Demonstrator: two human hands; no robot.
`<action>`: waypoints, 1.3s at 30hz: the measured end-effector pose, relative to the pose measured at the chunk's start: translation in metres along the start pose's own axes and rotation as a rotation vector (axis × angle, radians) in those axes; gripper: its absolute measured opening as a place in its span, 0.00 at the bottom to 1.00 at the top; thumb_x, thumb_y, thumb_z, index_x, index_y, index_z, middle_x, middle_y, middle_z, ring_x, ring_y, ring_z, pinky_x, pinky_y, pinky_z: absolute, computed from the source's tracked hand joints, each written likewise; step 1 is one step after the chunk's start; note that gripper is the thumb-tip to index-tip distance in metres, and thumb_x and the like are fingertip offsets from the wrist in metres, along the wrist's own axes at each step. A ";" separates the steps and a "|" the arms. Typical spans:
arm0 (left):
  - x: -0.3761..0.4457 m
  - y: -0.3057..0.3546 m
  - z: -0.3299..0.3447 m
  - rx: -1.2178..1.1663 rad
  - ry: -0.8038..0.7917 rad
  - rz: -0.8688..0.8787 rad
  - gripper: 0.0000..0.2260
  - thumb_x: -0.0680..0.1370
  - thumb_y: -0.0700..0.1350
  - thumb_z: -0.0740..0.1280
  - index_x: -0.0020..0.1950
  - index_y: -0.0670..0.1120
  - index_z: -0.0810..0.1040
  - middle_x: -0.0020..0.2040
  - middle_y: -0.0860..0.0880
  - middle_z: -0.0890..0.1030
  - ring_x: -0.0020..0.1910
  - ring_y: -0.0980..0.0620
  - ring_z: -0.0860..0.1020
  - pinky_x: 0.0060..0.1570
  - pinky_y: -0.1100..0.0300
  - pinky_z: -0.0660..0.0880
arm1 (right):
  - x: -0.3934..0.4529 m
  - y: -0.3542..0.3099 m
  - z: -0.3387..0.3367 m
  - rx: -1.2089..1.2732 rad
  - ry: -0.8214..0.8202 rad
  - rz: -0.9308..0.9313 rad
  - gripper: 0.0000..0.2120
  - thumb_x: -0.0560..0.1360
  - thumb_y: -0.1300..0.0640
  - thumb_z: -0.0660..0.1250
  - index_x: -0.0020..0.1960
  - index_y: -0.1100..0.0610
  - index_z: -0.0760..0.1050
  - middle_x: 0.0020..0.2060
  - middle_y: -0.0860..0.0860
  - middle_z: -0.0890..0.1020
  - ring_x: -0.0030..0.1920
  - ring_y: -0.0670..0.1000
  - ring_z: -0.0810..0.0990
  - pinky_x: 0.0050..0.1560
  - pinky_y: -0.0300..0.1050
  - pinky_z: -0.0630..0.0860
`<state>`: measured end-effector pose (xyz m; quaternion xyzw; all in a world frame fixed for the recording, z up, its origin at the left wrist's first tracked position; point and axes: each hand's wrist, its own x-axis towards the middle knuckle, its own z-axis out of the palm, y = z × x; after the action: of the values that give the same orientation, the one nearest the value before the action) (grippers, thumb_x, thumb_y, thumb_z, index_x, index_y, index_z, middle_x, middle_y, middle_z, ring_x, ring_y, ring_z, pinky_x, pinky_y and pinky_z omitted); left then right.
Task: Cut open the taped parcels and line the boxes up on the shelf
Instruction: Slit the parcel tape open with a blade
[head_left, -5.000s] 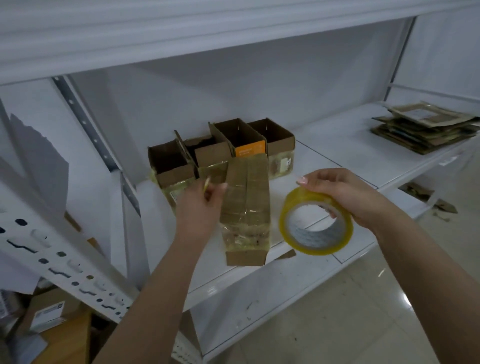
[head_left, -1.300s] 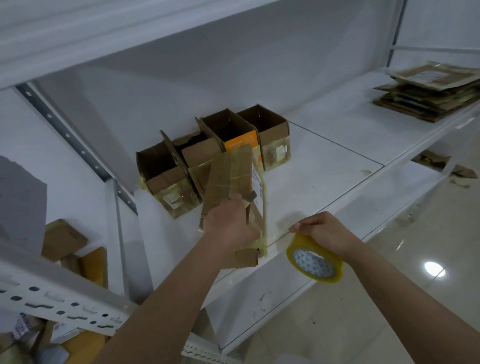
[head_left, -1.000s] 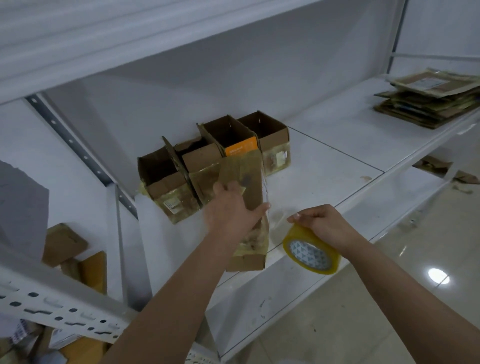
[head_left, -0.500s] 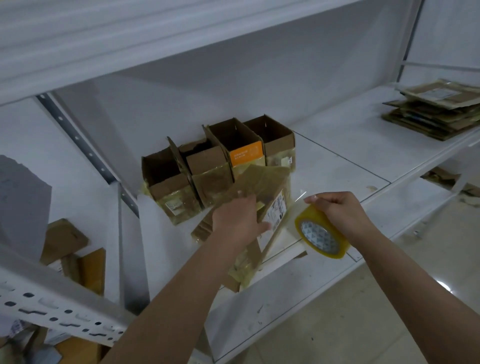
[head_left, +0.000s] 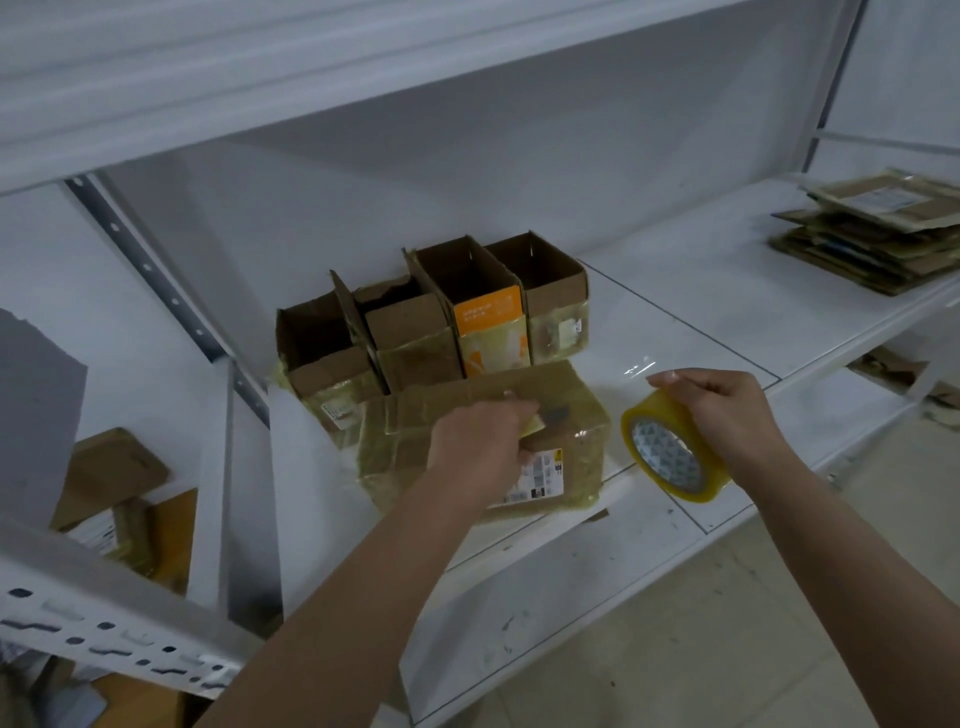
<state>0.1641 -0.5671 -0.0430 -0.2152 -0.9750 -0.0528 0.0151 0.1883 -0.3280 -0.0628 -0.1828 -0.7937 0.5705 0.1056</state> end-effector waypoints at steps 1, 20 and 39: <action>-0.004 -0.005 -0.001 -0.013 -0.029 0.038 0.24 0.78 0.49 0.68 0.74 0.58 0.68 0.70 0.53 0.74 0.65 0.48 0.76 0.57 0.52 0.74 | 0.001 0.001 -0.002 0.005 0.003 -0.001 0.09 0.78 0.48 0.66 0.45 0.43 0.84 0.52 0.44 0.82 0.55 0.54 0.79 0.60 0.62 0.75; -0.020 0.024 -0.015 -0.018 -0.230 0.026 0.34 0.73 0.63 0.66 0.74 0.46 0.67 0.80 0.49 0.55 0.65 0.47 0.74 0.52 0.53 0.77 | 0.004 -0.009 0.017 0.007 -0.075 -0.061 0.10 0.77 0.45 0.65 0.42 0.39 0.84 0.55 0.44 0.83 0.57 0.54 0.78 0.61 0.61 0.75; -0.030 0.018 -0.054 -1.038 0.117 -0.297 0.33 0.61 0.79 0.61 0.45 0.53 0.83 0.43 0.58 0.84 0.43 0.67 0.78 0.40 0.64 0.69 | -0.031 -0.061 0.012 0.036 -0.397 -0.267 0.11 0.78 0.52 0.68 0.42 0.41 0.85 0.43 0.39 0.86 0.45 0.39 0.83 0.46 0.37 0.76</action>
<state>0.1989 -0.5688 0.0108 -0.0510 -0.8382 -0.5410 -0.0467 0.2013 -0.3685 -0.0080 0.0412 -0.8059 0.5901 0.0254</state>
